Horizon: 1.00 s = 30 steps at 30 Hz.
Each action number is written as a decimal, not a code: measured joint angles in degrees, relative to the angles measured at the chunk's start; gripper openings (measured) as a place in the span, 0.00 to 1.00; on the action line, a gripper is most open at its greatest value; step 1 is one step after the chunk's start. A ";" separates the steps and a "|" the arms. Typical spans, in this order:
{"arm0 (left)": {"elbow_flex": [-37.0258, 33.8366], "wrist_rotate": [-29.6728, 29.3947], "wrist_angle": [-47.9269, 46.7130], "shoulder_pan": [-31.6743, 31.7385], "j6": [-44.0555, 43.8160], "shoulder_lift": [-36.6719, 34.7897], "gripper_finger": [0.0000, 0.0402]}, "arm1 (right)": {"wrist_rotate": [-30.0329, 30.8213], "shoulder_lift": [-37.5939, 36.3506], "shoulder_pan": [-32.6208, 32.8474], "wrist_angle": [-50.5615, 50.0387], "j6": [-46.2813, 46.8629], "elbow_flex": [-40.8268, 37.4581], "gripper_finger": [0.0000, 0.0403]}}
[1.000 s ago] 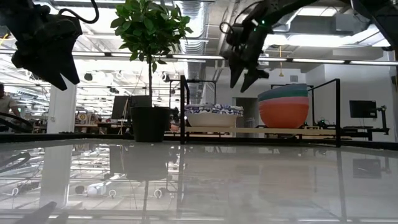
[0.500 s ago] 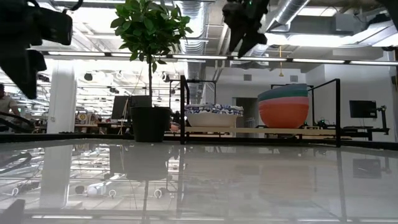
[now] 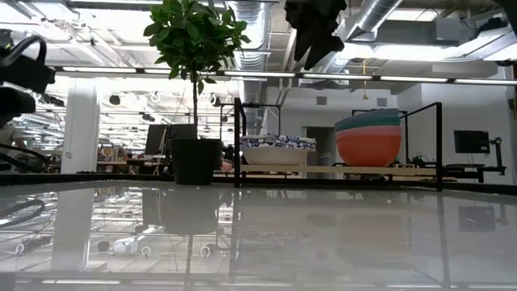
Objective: Place and stack bowls onto a shelf
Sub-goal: Stack the white bowl on top of white bowl on the shelf
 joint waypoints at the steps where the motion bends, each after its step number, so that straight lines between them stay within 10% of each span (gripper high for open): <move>1: 0.00 0.23 0.02 -0.13 -0.01 0.58 0.73 | 0.00 0.00 0.00 0.00 0.00 0.00 0.59; 30: -0.17 -2.61 6.04 -1.93 -4.58 -26.24 0.73 | -0.07 0.00 1.75 0.01 0.04 -0.02 0.59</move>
